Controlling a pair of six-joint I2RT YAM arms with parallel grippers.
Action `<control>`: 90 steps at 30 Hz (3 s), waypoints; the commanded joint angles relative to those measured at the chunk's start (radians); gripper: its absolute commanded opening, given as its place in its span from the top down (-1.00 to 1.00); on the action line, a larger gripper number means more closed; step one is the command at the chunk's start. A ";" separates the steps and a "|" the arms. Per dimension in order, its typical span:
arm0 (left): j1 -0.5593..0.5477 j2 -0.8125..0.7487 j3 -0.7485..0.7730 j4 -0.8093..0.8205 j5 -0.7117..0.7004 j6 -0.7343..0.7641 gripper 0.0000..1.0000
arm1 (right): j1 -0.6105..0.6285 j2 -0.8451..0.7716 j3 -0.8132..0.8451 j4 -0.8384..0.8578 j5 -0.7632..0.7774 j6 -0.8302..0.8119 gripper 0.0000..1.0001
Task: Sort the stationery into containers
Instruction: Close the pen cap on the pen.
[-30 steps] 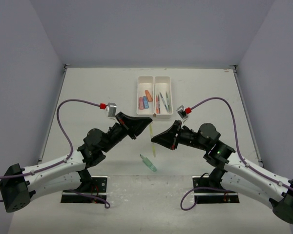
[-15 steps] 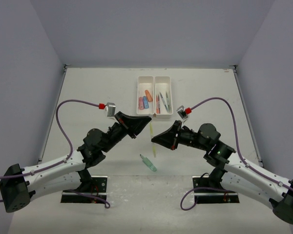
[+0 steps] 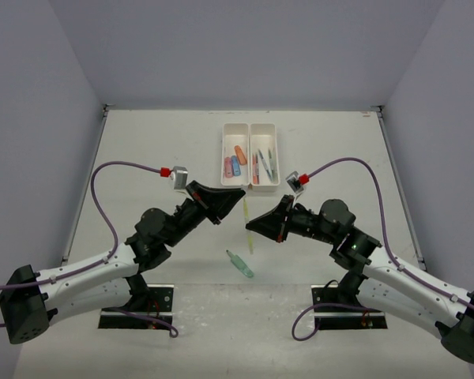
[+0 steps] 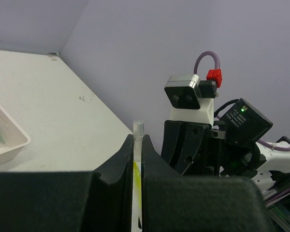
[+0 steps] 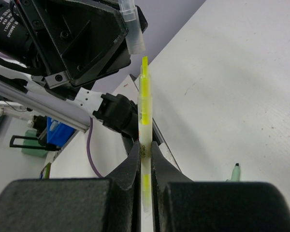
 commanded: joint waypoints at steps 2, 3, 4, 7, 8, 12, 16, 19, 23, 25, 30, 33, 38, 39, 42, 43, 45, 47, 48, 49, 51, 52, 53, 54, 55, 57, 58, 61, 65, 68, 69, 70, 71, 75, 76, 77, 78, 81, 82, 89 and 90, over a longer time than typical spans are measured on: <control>0.005 0.015 0.025 0.056 0.018 -0.005 1.00 | 0.005 -0.005 0.065 0.001 0.035 -0.024 1.00; 0.005 0.016 0.022 0.057 0.016 -0.006 1.00 | 0.006 -0.006 0.069 -0.002 0.035 -0.025 1.00; 0.005 0.017 0.017 0.059 0.013 -0.007 1.00 | 0.005 -0.007 0.074 -0.005 0.034 -0.026 1.00; 0.005 0.016 0.007 0.065 -0.001 -0.007 1.00 | 0.004 -0.010 0.080 -0.010 0.027 -0.030 1.00; 0.005 0.015 0.006 0.065 -0.006 -0.005 1.00 | 0.005 -0.011 0.079 -0.008 0.023 -0.030 1.00; 0.005 0.015 0.015 0.060 0.003 0.000 1.00 | 0.005 -0.018 0.070 -0.004 0.036 -0.029 1.00; 0.005 0.027 0.018 0.067 0.032 -0.020 1.00 | 0.006 -0.016 0.076 0.003 0.072 -0.040 1.00; 0.005 0.036 0.007 0.071 0.050 -0.054 1.00 | 0.005 -0.006 0.102 0.010 0.101 -0.058 1.00; 0.005 0.038 -0.005 0.054 0.056 -0.083 1.00 | 0.006 0.026 0.158 0.001 0.131 -0.109 1.00; 0.004 0.039 -0.006 0.040 0.058 -0.097 1.00 | 0.004 0.046 0.187 -0.002 0.141 -0.131 1.00; 0.005 0.035 0.018 -0.067 0.042 -0.092 1.00 | 0.005 0.062 0.265 -0.036 0.187 -0.237 1.00; 0.005 0.039 0.031 -0.100 0.045 -0.078 1.00 | 0.004 0.052 0.270 -0.017 0.212 -0.275 1.00; 0.005 0.048 0.072 -0.161 0.040 -0.048 0.53 | 0.006 0.076 0.278 -0.016 0.177 -0.290 1.00; 0.005 0.048 0.084 -0.177 0.035 -0.041 0.44 | 0.006 0.082 0.276 -0.015 0.160 -0.289 1.00; 0.005 0.044 0.109 -0.208 0.022 -0.022 0.35 | 0.006 0.100 0.265 -0.010 0.116 -0.284 1.00; 0.005 0.041 0.120 -0.215 0.017 -0.013 0.63 | 0.007 0.105 0.260 -0.007 0.104 -0.280 1.00; 0.005 0.037 0.136 -0.227 0.010 -0.005 1.00 | 0.010 0.112 0.253 0.001 0.090 -0.278 1.00; 0.005 0.028 0.136 -0.220 0.009 0.001 1.00 | 0.010 0.114 0.247 0.001 0.085 -0.278 1.00; 0.005 0.022 0.133 -0.212 0.009 0.004 1.00 | 0.010 0.115 0.244 0.001 0.081 -0.279 1.00; 0.004 0.014 0.133 -0.207 0.012 0.010 1.00 | 0.010 0.115 0.239 0.003 0.075 -0.281 1.00; 0.005 0.004 0.136 -0.206 0.021 0.018 1.00 | 0.010 0.117 0.234 0.012 0.054 -0.285 0.99; 0.005 0.001 0.142 -0.204 0.036 0.030 1.00 | 0.010 0.128 0.230 0.016 0.027 -0.286 0.75; 0.005 -0.002 0.151 -0.203 0.055 0.046 1.00 | 0.010 0.142 0.227 0.020 -0.004 -0.286 0.48; 0.005 -0.004 0.160 -0.199 0.069 0.059 1.00 | 0.010 0.152 0.227 0.024 -0.023 -0.285 0.42; 0.005 -0.009 0.163 -0.193 0.092 0.064 1.00 | 0.011 0.165 0.226 0.028 -0.039 -0.280 0.37; 0.004 -0.013 0.166 -0.178 0.123 0.068 1.00 | 0.011 0.191 0.223 0.043 -0.072 -0.271 0.35; 0.005 -0.014 0.171 -0.175 0.137 0.072 1.00 | 0.013 0.200 0.220 0.056 -0.080 -0.262 0.42; 0.005 -0.013 0.185 -0.179 0.156 0.078 1.00 | 0.015 0.211 0.220 0.076 -0.095 -0.254 0.87; 0.005 -0.014 0.208 -0.234 0.110 0.095 0.56 | 0.016 0.205 0.231 0.060 -0.079 -0.261 1.00; 0.004 -0.019 0.235 -0.297 0.075 0.122 0.07 | 0.015 0.201 0.225 0.052 -0.072 -0.266 1.00; 0.004 -0.019 0.246 -0.315 0.057 0.126 0.01 | 0.015 0.201 0.223 0.052 -0.074 -0.266 1.00; 0.004 -0.019 0.260 -0.333 0.031 0.136 -0.02 | 0.015 0.203 0.220 0.053 -0.080 -0.265 1.00; 0.005 -0.019 0.277 -0.355 0.022 0.147 -0.02 | 0.016 0.206 0.218 0.056 -0.086 -0.264 1.00; 0.005 -0.018 0.312 -0.375 -0.015 0.173 0.06 | 0.026 0.209 0.213 0.060 -0.096 -0.266 1.00; 0.005 -0.016 0.321 -0.381 -0.026 0.174 0.08 | 0.029 0.208 0.214 0.058 -0.097 -0.266 1.00; 0.005 -0.016 0.325 -0.383 -0.033 0.177 0.08 | 0.031 0.209 0.216 0.053 -0.097 -0.269 1.00; 0.005 -0.016 0.328 -0.385 -0.041 0.179 0.09 | 0.032 0.210 0.218 0.049 -0.097 -0.272 1.00; 0.005 -0.019 0.328 -0.382 -0.052 0.180 0.17 | 0.040 0.211 0.226 0.036 -0.094 -0.280 1.00; 0.005 -0.019 0.328 -0.383 -0.054 0.178 0.23 | 0.040 0.211 0.229 0.035 -0.094 -0.283 1.00; 0.005 -0.009 0.318 -0.392 -0.055 0.154 0.71 | 0.046 0.213 0.241 0.032 -0.080 -0.286 1.00; 0.005 -0.005 0.314 -0.395 -0.045 0.148 0.84 | 0.047 0.213 0.246 0.029 -0.064 -0.288 1.00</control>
